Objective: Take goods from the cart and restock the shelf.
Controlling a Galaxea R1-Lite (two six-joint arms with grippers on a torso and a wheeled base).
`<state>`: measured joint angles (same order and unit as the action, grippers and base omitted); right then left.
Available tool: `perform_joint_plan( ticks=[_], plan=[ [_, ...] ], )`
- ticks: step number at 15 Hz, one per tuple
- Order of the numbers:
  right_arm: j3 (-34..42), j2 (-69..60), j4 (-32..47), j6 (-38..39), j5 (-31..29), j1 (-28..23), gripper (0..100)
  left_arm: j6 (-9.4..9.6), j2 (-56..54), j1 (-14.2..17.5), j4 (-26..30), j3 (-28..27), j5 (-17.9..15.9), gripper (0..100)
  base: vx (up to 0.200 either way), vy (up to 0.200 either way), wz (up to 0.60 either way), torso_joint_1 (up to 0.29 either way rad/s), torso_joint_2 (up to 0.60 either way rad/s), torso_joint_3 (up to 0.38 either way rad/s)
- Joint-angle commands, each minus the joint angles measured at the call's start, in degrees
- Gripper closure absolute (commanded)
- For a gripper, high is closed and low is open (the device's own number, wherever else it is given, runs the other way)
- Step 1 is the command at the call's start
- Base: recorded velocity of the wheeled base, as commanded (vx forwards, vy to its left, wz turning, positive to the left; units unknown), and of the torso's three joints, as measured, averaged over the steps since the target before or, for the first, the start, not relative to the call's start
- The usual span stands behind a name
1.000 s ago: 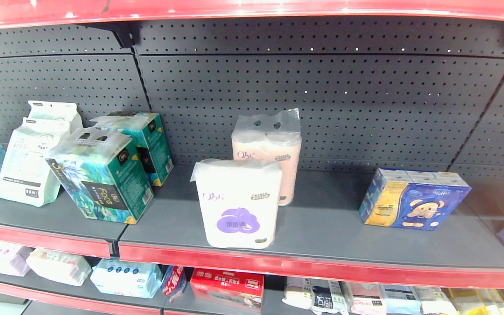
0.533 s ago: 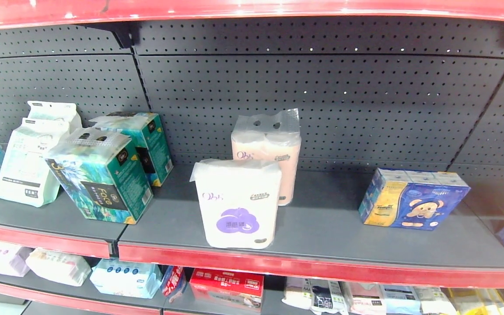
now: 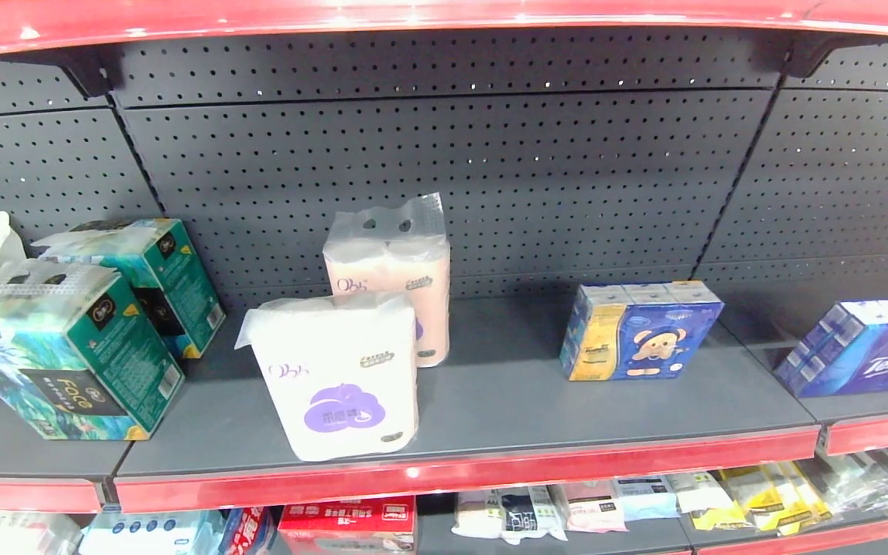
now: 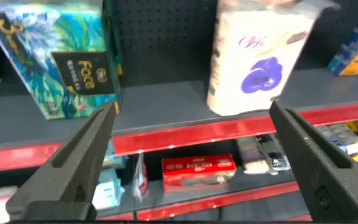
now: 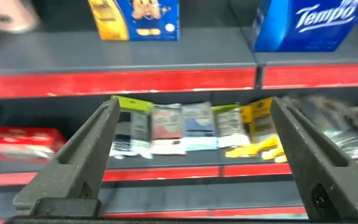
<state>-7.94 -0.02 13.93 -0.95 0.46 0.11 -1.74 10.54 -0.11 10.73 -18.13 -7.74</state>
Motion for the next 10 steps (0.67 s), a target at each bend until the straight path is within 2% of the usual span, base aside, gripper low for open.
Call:
perform_joint_plan(
  ticks=[1,3,5,7,10],
  plan=[
    [0.4,0.0,-0.6,2.2,1.5,0.1,0,-0.01,3.0,0.0,-0.1,-0.1,0.2,0,0.000,0.000,0.00,0.000,0.00,0.000],
    [1.7,0.0,-3.7,4.5,1.3,0.1,0,-0.10,4.1,0.0,-0.2,-0.2,0.4,0,0.000,0.000,0.00,0.000,0.00,0.000],
    [3.2,0.0,-6.4,2.4,-2.0,0.0,0,-0.10,4.7,0.0,-0.2,-0.3,0.4,0,0.000,0.000,0.00,0.000,0.00,0.000],
    [7.9,0.0,-14.5,1.8,-2.1,0.0,0,-0.19,5.4,0.0,-0.5,-0.7,0.4,0,0.000,0.000,0.00,0.000,0.00,0.000],
    [7.8,0.1,-14.0,0.6,-0.2,0.1,0,-0.28,6.2,0.0,-2.1,-0.7,0.0,0,0.000,0.000,0.00,0.000,0.00,0.000]
  ],
)
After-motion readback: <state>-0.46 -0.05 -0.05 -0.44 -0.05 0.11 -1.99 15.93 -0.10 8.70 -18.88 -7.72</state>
